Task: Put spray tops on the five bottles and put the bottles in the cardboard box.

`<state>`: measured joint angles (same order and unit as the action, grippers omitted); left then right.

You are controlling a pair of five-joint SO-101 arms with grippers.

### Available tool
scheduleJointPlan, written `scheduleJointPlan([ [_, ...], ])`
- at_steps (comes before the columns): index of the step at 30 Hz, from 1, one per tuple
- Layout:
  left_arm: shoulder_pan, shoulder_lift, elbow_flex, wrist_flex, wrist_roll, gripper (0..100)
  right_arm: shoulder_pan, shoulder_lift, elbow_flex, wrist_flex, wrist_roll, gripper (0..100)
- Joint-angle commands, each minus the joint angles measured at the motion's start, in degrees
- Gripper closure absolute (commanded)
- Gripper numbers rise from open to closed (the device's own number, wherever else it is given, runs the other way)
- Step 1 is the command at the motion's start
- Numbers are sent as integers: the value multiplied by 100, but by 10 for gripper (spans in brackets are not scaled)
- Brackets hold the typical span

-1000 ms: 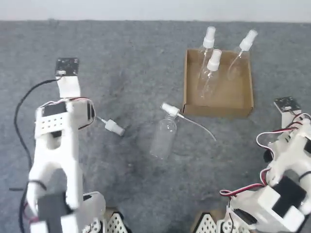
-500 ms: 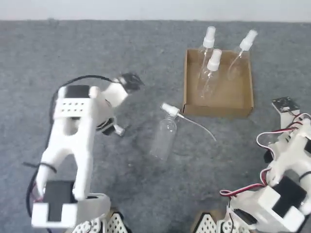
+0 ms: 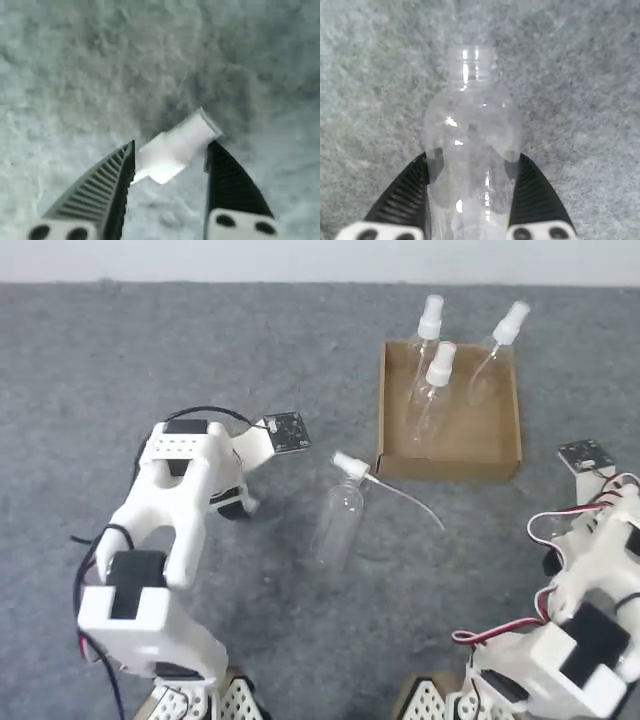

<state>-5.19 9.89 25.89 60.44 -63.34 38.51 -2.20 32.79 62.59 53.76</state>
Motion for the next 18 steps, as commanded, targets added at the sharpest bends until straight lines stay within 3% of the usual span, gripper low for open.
scheduleJointPlan([
  [1,-9,70,-312,-273,-35,791,40,-92,-360,57,62,993],
  [4,-9,132,-268,-264,132,802,40,-92,-360,57,62,993],
  [10,9,97,-233,35,1257,910,48,-92,-360,57,62,993],
  [18,9,97,-224,598,3815,943,31,-92,-360,57,53,993],
])
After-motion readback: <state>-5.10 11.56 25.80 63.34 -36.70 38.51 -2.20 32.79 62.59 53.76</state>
